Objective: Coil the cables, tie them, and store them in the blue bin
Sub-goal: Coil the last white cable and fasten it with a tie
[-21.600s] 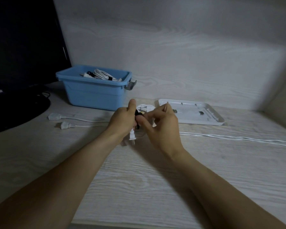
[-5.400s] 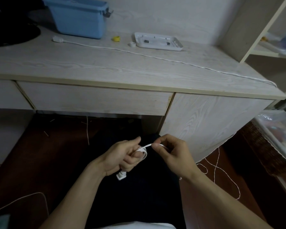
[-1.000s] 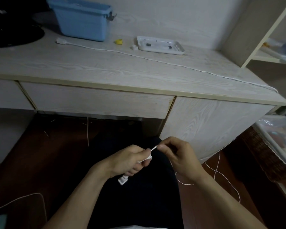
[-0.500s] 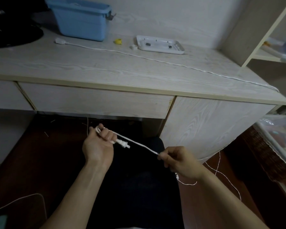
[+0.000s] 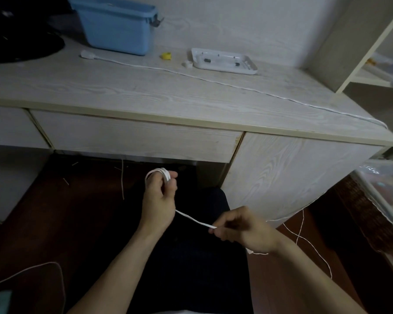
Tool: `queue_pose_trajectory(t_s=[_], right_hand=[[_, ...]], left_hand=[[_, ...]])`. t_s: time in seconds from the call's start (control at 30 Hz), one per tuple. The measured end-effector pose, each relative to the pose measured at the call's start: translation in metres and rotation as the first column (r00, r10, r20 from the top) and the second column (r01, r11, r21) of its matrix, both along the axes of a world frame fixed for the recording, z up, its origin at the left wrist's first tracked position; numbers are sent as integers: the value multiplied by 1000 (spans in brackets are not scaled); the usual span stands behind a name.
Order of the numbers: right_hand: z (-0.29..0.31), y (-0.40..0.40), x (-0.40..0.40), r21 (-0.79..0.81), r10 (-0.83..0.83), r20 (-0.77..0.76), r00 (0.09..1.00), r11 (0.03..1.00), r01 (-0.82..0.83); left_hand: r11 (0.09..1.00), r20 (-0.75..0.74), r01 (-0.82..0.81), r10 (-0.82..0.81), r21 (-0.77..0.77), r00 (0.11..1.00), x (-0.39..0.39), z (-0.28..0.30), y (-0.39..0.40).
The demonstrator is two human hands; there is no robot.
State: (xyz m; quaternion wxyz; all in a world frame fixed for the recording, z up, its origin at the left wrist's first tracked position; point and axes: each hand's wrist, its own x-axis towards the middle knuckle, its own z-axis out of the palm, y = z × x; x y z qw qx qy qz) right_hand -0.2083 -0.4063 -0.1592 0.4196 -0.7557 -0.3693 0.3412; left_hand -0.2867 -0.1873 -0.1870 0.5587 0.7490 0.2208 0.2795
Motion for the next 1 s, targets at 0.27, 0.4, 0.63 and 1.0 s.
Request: queue_pose_trajectory(t_s=[0.27, 0.4, 0.63, 1.0], right_hand=[[9, 8, -5, 305, -199, 318, 927, 947, 99], [9, 11, -5, 373, -366, 488, 792, 908, 190], [17, 11, -7, 414, -488, 464, 739, 857, 306], [19, 9, -6, 367, -520, 347, 780, 841, 397]], left_hand=[[927, -243, 337, -294, 162, 924, -5, 5, -7], [848, -292, 513, -461, 134, 838, -8, 18, -18], [719, -265, 663, -694, -208, 670, -14, 35, -22], [808, -118, 194, -309, -556, 944, -5, 38, -6]])
